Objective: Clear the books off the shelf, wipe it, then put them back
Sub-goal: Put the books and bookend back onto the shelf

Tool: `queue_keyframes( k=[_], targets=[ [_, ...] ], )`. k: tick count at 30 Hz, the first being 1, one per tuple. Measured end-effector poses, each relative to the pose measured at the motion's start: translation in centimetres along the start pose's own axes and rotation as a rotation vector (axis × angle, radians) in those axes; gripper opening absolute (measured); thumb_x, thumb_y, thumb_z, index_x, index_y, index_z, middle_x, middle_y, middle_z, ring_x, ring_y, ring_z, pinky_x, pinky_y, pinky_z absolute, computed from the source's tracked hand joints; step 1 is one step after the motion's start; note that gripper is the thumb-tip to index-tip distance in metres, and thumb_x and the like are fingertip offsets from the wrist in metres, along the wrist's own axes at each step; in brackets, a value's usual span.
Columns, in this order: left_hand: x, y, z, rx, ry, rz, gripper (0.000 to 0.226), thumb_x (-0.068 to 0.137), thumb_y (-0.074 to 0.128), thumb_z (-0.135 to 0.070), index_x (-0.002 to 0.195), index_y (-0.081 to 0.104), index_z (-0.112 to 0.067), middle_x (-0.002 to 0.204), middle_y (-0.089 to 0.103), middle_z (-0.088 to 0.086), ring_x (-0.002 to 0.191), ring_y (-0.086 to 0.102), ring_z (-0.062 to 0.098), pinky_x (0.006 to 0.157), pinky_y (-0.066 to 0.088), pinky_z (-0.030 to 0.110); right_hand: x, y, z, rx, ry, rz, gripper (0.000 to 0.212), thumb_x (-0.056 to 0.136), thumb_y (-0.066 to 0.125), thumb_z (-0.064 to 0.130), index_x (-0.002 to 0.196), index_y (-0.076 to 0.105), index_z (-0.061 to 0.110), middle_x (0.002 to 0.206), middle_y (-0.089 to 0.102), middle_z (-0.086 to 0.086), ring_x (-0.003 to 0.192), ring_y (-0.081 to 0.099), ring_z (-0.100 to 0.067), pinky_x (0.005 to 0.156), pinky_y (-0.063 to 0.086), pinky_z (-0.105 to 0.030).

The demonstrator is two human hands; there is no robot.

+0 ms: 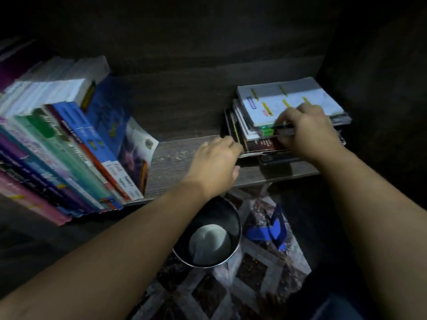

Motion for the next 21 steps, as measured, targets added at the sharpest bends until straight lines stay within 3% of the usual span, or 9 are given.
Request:
queue_keyframes(
  k=[3,5,11,18,21],
  targets=[
    [2.5,1.9,-1.9,0.085,0.004,0.018,0.034,0.086,0.064,-0.018,0.119,0.057,-0.015,0.114,0.056,0.005,0.105,0.056,0.025,0.087,0.045,0.038,1.3,0.5,-0.6,-0.043,0.022,-0.032,0.068,0.069,0.082,0.03,0.129,0.051,0.024,0.128,0.048,-0.012,0.12,0.04,-0.035,0.096,0.034,-0.046],
    [3.6,2.3,-2.3,0.157,-0.005,0.012,0.034,0.085,0.064,-0.012,0.118,0.056,-0.014,0.111,0.056,0.006,0.1,0.058,0.026,0.078,0.048,0.038,1.7,1.1,-0.8,-0.038,0.019,-0.037,0.075,0.072,0.081,0.033,0.137,0.045,0.026,0.133,0.046,-0.01,0.124,0.038,-0.033,0.1,0.031,-0.046],
    [4.8,3.1,-2.5,0.255,0.008,0.069,0.027,0.087,0.057,-0.001,0.113,0.054,-0.01,0.105,0.052,0.007,0.088,0.059,0.027,0.058,0.036,0.036,1.5,1.4,-1.5,-0.006,-0.064,-0.05,0.065,0.078,0.075,0.034,0.137,0.05,0.027,0.139,0.049,-0.004,0.13,0.04,-0.028,0.109,0.025,-0.044],
    [3.6,1.5,-3.3,0.243,0.019,0.089,0.019,0.089,0.053,-0.005,0.106,0.053,-0.013,0.105,0.052,0.004,0.089,0.058,0.026,0.058,0.035,0.035,1.5,1.4,-1.3,-0.028,-0.022,-0.053,0.064,0.08,0.074,0.028,0.138,0.049,0.029,0.142,0.049,-0.002,0.133,0.04,-0.026,0.113,0.024,-0.048],
    [3.1,0.8,-3.8,0.225,-0.035,0.082,0.026,0.086,0.051,0.002,0.108,0.052,-0.012,0.107,0.05,0.006,0.092,0.058,0.027,0.06,0.035,0.035,1.7,1.4,-1.2,-0.034,-0.005,-0.056,0.063,0.08,0.075,0.026,0.137,0.051,0.028,0.141,0.051,-0.002,0.132,0.042,-0.027,0.113,0.025,-0.05]
  ],
)
Point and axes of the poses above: each hand's wrist, its own x-axis towards the middle knuckle, its own y-axis out of the palm, z = x × y, the point moved 9 cm from there along x, towards the middle knuckle
